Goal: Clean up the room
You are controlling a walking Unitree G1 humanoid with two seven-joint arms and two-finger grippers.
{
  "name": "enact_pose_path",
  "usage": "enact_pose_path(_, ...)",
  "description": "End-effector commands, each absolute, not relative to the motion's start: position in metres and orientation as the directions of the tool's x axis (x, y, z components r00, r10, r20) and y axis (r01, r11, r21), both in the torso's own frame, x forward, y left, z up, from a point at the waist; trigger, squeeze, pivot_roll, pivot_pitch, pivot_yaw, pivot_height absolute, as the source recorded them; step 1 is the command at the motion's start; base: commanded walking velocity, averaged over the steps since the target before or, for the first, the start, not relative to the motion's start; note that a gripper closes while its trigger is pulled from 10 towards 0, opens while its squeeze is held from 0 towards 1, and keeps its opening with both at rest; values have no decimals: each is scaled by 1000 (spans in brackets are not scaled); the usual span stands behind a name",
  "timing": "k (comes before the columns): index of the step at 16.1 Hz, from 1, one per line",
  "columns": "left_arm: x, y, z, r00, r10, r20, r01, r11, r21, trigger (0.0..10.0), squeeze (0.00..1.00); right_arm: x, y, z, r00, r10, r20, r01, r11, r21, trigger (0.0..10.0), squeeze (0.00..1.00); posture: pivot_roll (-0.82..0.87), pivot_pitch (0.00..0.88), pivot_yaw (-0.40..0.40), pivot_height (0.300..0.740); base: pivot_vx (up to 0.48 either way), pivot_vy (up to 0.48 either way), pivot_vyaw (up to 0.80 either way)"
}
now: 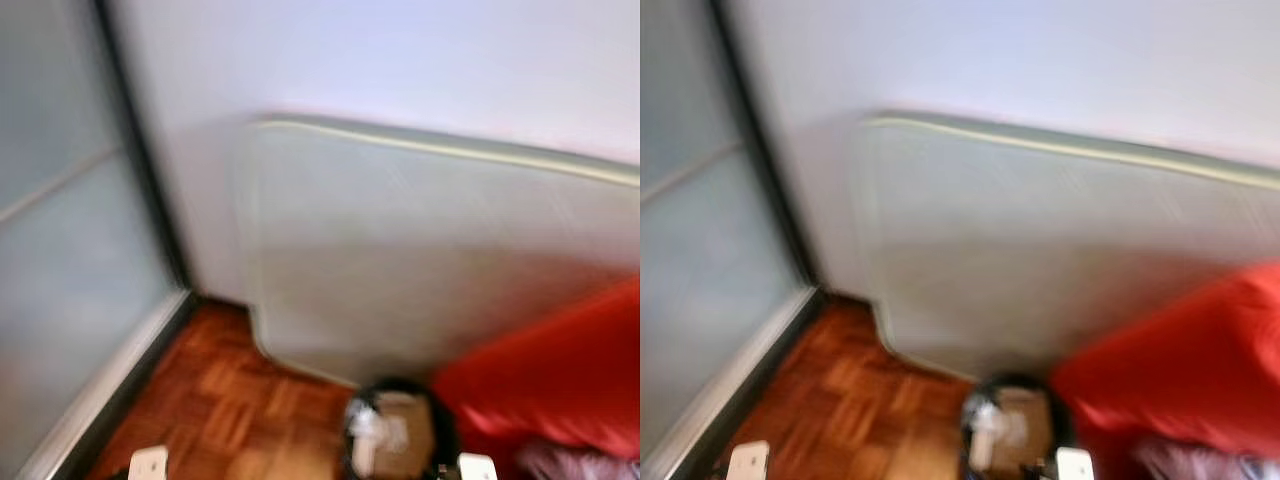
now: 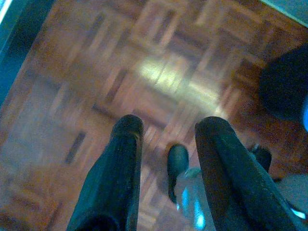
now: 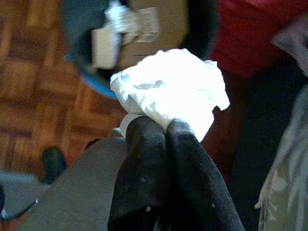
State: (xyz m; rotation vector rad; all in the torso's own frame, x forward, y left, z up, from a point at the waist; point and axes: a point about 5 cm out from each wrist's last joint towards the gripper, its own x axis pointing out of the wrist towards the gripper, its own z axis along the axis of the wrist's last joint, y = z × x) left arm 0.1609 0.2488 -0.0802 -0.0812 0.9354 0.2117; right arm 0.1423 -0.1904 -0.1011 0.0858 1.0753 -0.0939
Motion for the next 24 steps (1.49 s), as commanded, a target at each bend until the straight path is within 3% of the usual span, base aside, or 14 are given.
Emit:
enact_pose_path(1,165,237,-82,573,122,-810,-205,979,2,10000,0,141,-200,-100,470,-59,-881,132,991,4,10000,0,29,0,-30,740,0,0,-781)
enact_pose_path(3,165,236,-82,572,123,-811,-206,979,3,10000,0,141,-200,-100,474,-58,-879,129,992,4,10000,0,31,0,-30,740,0,0,-722)
enact_pose_path(15,151,253,-83,553,139,-822,-208,978,25,10000,0,142,-198,-100,489,-33,-872,108,994,23,10000,0,29,0,-29,740,0,0,0)
enact_pose_path(20,156,233,-87,553,119,-825,-206,979,3,10000,0,142,-198,-100,490,-39,-871,120,992,23,10000,0,31,0,-29,740,0,0,0)
enact_pose_path(24,161,231,-85,562,118,-818,-204,979,2,10000,0,143,-198,-99,495,-40,-868,125,992,26,10000,0,32,0,-26,740,0,0,0)
